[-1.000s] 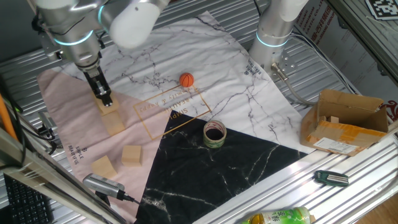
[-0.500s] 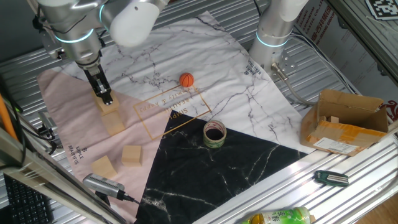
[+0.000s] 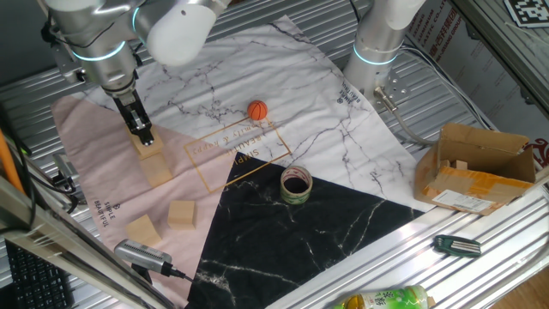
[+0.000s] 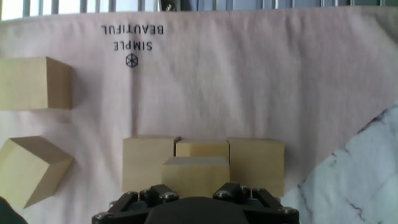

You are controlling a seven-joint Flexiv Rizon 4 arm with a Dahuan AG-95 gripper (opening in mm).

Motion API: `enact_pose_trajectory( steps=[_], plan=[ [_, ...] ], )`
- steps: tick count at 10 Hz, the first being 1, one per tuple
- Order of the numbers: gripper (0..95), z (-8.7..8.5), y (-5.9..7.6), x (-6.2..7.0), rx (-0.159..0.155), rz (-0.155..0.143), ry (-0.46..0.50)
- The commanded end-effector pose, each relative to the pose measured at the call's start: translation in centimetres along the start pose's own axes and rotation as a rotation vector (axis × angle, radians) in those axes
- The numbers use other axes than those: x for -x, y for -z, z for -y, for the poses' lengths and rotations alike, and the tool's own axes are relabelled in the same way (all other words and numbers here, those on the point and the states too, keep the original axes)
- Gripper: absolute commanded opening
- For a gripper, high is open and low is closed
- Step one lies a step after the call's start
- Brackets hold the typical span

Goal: Stack the blocks into a pyramid shape

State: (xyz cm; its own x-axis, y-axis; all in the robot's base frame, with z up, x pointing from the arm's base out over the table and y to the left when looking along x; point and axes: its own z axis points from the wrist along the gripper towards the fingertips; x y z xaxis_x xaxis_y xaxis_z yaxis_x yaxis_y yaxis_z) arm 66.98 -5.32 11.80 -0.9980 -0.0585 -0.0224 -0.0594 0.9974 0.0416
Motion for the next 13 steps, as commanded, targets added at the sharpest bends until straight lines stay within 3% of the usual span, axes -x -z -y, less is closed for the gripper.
enact_pose_trajectory(
  steps=[1, 4, 5, 13],
  plan=[
    [0.0, 0.02, -0.04, 0.07, 0.004, 0.01, -0.002],
    [0.0, 0.02, -0.04, 0.07, -0.032, 0.059, -0.064],
    [0.0, 0.02, -0.04, 0.07, -0.044, 0.058, -0.072],
    [0.0, 0.31, 0.16, 0.27, -0.03, 0.062, -0.057]
  ],
)
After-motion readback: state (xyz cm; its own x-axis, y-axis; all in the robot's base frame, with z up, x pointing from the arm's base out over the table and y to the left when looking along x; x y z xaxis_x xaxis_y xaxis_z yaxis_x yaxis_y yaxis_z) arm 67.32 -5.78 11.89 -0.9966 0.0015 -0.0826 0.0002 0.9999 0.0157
